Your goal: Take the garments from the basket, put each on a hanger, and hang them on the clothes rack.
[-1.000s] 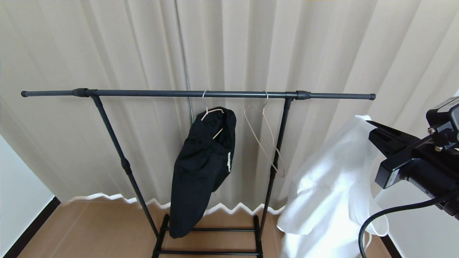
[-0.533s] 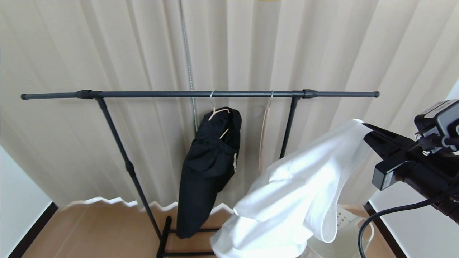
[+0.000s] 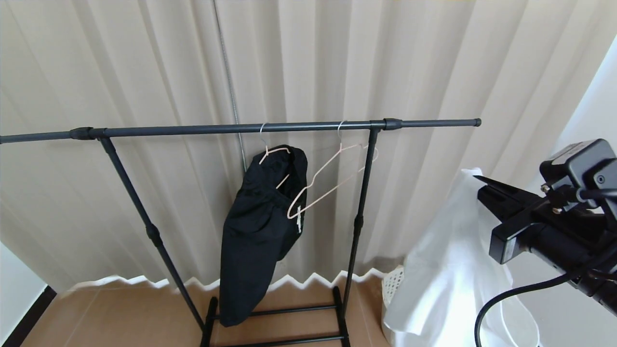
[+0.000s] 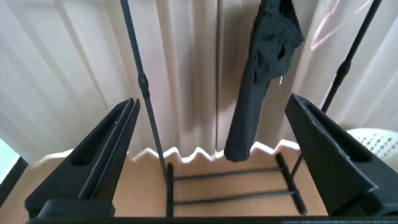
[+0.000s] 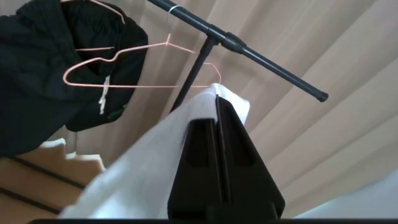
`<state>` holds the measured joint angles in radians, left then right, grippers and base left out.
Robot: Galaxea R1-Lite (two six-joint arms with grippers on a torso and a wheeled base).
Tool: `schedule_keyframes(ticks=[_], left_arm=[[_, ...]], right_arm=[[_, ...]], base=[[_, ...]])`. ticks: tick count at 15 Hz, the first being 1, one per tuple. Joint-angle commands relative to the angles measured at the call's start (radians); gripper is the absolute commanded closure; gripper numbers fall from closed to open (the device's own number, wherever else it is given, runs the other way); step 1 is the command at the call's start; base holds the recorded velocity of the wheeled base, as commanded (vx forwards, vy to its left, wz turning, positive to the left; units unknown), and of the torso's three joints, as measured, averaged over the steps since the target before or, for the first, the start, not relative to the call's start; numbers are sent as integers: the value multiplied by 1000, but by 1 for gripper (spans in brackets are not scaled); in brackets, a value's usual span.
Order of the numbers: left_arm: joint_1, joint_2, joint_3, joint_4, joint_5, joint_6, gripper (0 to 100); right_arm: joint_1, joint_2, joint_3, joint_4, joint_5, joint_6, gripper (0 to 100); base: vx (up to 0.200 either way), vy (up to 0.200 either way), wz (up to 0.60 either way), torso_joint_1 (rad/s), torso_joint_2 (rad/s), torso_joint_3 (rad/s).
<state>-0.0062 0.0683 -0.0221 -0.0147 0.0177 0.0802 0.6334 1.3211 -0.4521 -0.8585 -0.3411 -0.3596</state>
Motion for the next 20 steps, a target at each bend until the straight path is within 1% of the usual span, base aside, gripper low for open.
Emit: schedule_keyframes(ticks=[1, 2, 3, 4, 5, 6, 7, 8, 9, 10, 11, 12, 13, 14, 16, 18, 19, 20], left_arm=[[0, 341, -173, 2, -44, -66, 0], [-9, 447, -243, 2, -44, -119, 0], [-38, 562, -309, 2, -44, -166, 0], [-66, 622, -343, 2, -44, -189, 0], [-118, 700, -387, 2, -41, -226, 0], [-239, 832, -473, 4, -7, -303, 0], [-325, 907, -515, 4, 41, -339, 0], [-420, 979, -538, 1, 88, -373, 0], [-428, 984, -538, 1, 91, -376, 0], [-568, 1093, -570, -21, 133, -418, 0], [-601, 1137, -576, -42, 142, -421, 0], [-641, 1228, -581, -111, 143, -418, 0], [-664, 1265, -581, -149, 145, -418, 0], [-710, 1328, -581, -214, 146, -416, 0], [-784, 1401, -602, -268, 145, -413, 0], [-841, 1464, -644, -298, 150, -415, 0], [-884, 1512, -679, -327, 163, -416, 0], [-905, 1553, -705, -350, 182, -418, 0]], right_arm=[[9, 26, -125, 185, -18, 136, 100], [9, 21, -211, 363, -24, 232, 100], [19, 29, -324, 573, -24, 372, 100], [34, 37, -393, 682, -24, 458, 100], [52, 56, -476, 812, -26, 567, 100], [69, 87, -586, 963, -24, 705, 100], [75, 113, -612, 983, -22, 737, 100], [75, 142, -616, 980, -19, 745, 100], [75, 144, -616, 980, -19, 745, 100], [75, 188, -617, 975, -18, 768, 100], [80, 207, -617, 957, -18, 778, 100], [106, 250, -614, 888, -22, 798, 100], [114, 264, -611, 859, -24, 806, 100], [140, 274, -609, 820, -26, 818, 100], [170, 276, -620, 800, -29, 872, 100], [193, 277, -632, 800, -36, 892, 100], [200, 276, -640, 800, -36, 909, 100], [200, 277, -643, 800, -39, 927, 100]], base=[[0, 0, 0, 0, 0, 0], [0, 0, 0, 0, 0, 0], [0, 0, 0, 0, 0, 0], [0, 0, 0, 0, 0, 0], [0, 0, 0, 0, 0, 0], [0, 0, 0, 0, 0, 0], [0, 0, 0, 0, 0, 0], [0, 0, 0, 0, 0, 0], [0, 0, 0, 0, 0, 0], [0, 0, 0, 0, 0, 0], [0, 0, 0, 0, 0, 0], [0, 0, 0, 0, 0, 0], [0, 0, 0, 0, 0, 0], [0, 0, 0, 0, 0, 0], [0, 0, 0, 0, 0, 0], [0, 0, 0, 0, 0, 0], [0, 0, 0, 0, 0, 0], [0, 0, 0, 0, 0, 0]])
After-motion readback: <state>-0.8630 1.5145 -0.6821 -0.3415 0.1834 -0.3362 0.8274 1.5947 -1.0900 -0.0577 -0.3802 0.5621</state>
